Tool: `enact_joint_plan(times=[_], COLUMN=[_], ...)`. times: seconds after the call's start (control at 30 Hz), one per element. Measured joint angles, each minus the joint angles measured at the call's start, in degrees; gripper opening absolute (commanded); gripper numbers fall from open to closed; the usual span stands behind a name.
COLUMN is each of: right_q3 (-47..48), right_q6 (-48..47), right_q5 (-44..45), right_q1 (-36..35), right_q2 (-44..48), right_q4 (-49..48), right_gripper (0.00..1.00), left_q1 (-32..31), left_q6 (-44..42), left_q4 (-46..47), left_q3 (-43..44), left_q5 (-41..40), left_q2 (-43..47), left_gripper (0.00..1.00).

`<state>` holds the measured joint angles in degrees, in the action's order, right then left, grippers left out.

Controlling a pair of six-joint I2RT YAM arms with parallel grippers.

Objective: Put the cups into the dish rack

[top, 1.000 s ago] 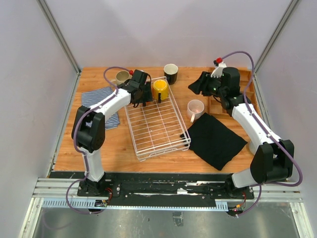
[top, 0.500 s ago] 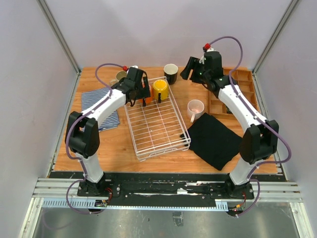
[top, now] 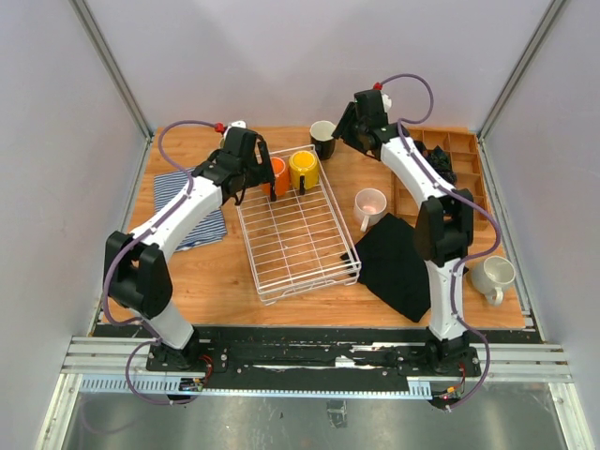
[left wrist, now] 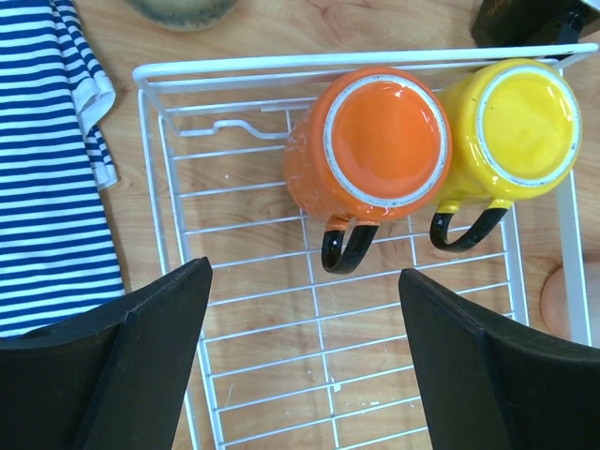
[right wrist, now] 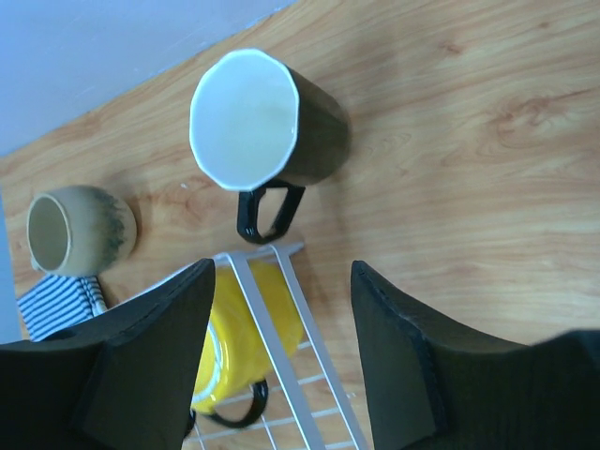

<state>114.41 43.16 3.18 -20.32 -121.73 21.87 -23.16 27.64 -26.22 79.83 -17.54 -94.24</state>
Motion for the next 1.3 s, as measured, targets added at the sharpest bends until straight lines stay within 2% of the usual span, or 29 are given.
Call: enact_joint_plan(times=[0.33, 0.53, 0.97, 1.3], right_q3=[11.7, 13.0, 16.1, 20.4], right_q6=[6.0, 7.9, 10.1, 11.8], right_q5=[1.5, 1.6, 3.0, 3.5], right_q1=[-0.3, -0.8, -0.8, -0.6], right_q2=[-10.5, -13.6, -17.2, -22.4], right_q4=[0.6, 0.3, -1.4, -2.4], right_gripper=[0.56, 0.53, 0.53, 0.48], left_q1=[0.1, 0.3, 1.0, 1.3], left_q6=[0.0, 0.0, -0.4, -0.7], left_q4=[0.7, 0.9, 1.1, 1.1], left_q3=[-3.2, -5.1, -4.9, -3.2], left_q5=[-0.9, -1.1, -1.5, -2.2], left_q2=[5.1, 5.5, 5.5, 5.3], left_gripper=[0.87, 0.87, 0.87, 0.88])
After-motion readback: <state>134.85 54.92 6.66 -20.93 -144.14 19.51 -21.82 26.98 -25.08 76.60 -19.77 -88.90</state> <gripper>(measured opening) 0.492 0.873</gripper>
